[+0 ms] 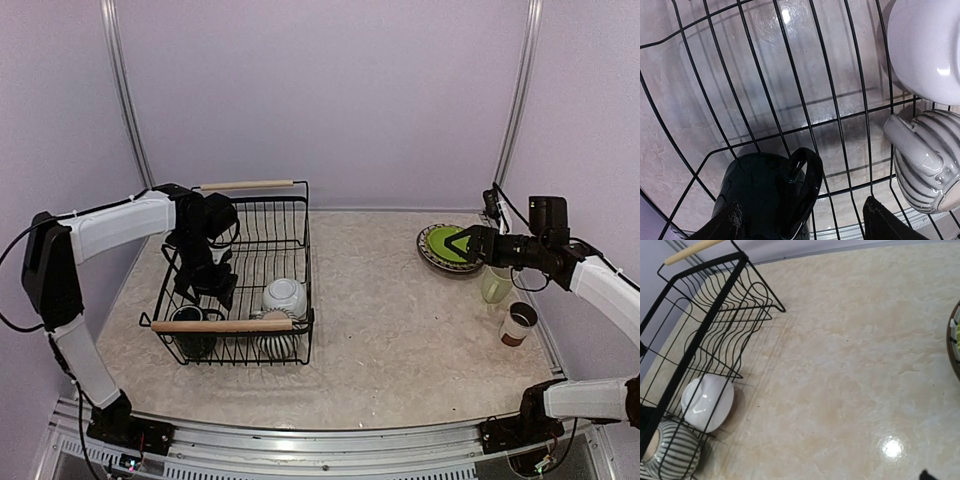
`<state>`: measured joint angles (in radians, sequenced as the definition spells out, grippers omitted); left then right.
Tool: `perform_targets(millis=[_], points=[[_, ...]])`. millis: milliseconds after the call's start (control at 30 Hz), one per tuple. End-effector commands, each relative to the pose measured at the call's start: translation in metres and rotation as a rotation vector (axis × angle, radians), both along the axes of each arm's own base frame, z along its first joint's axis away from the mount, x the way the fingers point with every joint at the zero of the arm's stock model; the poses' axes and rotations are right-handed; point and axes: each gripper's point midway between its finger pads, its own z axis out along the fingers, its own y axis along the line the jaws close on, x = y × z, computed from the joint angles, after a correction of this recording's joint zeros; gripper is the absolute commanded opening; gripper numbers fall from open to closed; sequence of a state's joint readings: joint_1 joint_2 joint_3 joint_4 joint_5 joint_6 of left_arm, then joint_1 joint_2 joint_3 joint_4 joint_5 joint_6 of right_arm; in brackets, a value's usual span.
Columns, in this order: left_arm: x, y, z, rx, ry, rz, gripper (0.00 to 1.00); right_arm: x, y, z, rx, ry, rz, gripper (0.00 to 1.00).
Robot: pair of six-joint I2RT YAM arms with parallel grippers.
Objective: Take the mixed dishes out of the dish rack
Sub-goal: Grab the cup from the dish rack.
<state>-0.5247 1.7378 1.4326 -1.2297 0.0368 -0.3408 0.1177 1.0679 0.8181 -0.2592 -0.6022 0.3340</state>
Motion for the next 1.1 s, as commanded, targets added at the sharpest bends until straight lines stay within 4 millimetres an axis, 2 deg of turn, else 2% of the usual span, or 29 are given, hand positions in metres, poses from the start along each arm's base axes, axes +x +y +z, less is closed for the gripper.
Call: perform_targets(millis=[0,133,267,333,467,600,833,1067], points=[[-0.001,-0.003,-0.007,0.062,0.037,-0.08,0.76,-0.003,0.001,0.0,-0.016,-0.004,0.002,1.0],[0.001,-0.001,-0.027,0.171,0.063,-0.126,0.66,-0.001,0.001,0.004,-0.02,-0.012,0.003,1.0],[-0.001,0.002,-0.029,0.21,0.058,-0.144,0.62,-0.002,0.001,0.009,-0.025,-0.023,0.001,1.0],[-0.002,0.002,-0.026,0.215,0.049,-0.143,0.66,-0.002,0.0,0.008,-0.022,-0.023,-0.003,0.99],[-0.002,0.01,-0.027,0.264,0.035,-0.135,0.81,0.0,0.002,0.005,-0.007,-0.011,0.001,1.0],[-0.002,0.011,-0.032,0.278,0.043,-0.133,0.82,0.0,0.002,0.011,-0.009,-0.021,0.002,1.0],[0.003,0.012,-0.037,0.289,0.028,-0.109,0.7,-0.003,0.001,0.014,-0.009,-0.026,-0.005,1.0],[0.016,0.017,-0.042,0.298,0.0,-0.05,0.57,-0.005,0.001,0.017,-0.003,-0.032,-0.01,1.0]])
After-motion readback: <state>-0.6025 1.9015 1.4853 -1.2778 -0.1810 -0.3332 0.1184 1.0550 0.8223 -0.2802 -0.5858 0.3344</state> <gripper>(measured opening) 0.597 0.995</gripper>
